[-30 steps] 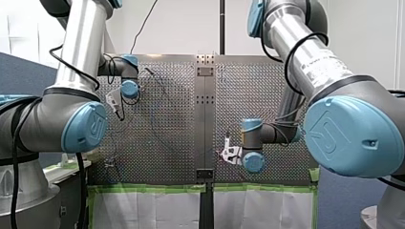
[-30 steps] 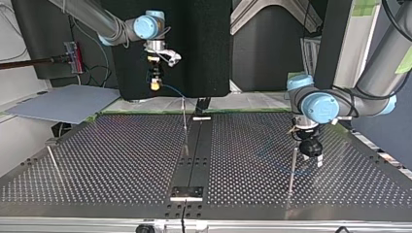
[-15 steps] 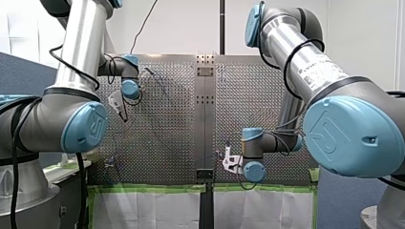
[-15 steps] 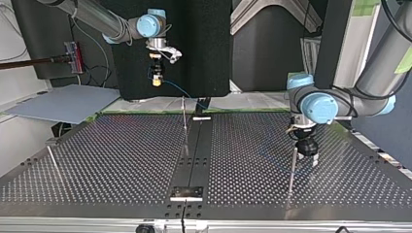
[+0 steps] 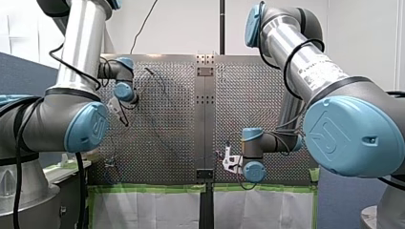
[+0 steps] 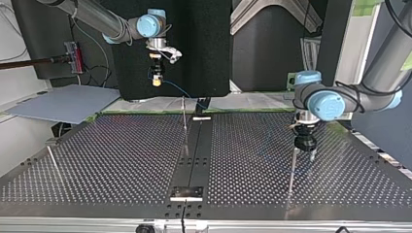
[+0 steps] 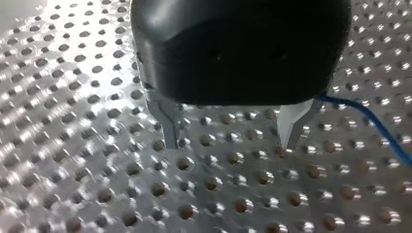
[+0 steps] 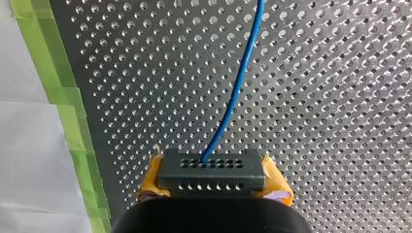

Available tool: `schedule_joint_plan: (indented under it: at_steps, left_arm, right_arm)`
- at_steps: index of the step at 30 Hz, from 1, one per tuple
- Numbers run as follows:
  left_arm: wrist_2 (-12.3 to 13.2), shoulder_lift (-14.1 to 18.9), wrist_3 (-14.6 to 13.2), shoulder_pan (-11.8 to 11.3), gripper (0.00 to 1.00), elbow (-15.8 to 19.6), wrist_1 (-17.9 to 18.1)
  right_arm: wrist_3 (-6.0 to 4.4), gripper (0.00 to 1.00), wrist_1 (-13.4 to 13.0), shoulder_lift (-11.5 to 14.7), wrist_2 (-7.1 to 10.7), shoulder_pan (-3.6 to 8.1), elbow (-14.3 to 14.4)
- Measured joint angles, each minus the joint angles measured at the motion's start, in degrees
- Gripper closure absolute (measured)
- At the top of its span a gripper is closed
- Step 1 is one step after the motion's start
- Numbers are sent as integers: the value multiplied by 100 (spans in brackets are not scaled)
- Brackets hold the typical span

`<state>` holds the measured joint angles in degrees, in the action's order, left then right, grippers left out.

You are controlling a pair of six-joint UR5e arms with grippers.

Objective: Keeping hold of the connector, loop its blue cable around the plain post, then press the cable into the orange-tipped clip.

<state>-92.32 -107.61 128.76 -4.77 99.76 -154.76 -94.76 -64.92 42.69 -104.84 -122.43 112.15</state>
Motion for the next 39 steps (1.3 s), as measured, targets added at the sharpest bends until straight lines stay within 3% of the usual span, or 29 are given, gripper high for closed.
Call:
schedule_joint_plan:
  at_steps: [9, 18, 25, 29, 39]
  left_arm:
    - [402, 0, 527, -97, 0, 261, 179]
    - [417, -33, 1031, -141, 0, 495, 379]
    - [349, -325, 1360, -75, 0, 531, 280]
    - [168, -481, 1330, -52, 0, 556, 189]
    - [-48, -511, 973, -42, 0, 564, -172]
  right_arm:
    - [0, 100, -2, 0, 6, -5, 1]
    - [0, 100, -1, 0, 6, -29, 4]
    - [0, 100, -2, 0, 6, -32, 4]
    - [0, 100, -3, 0, 7, -32, 4]
    - [-1, 100, -4, 0, 6, -37, 3]
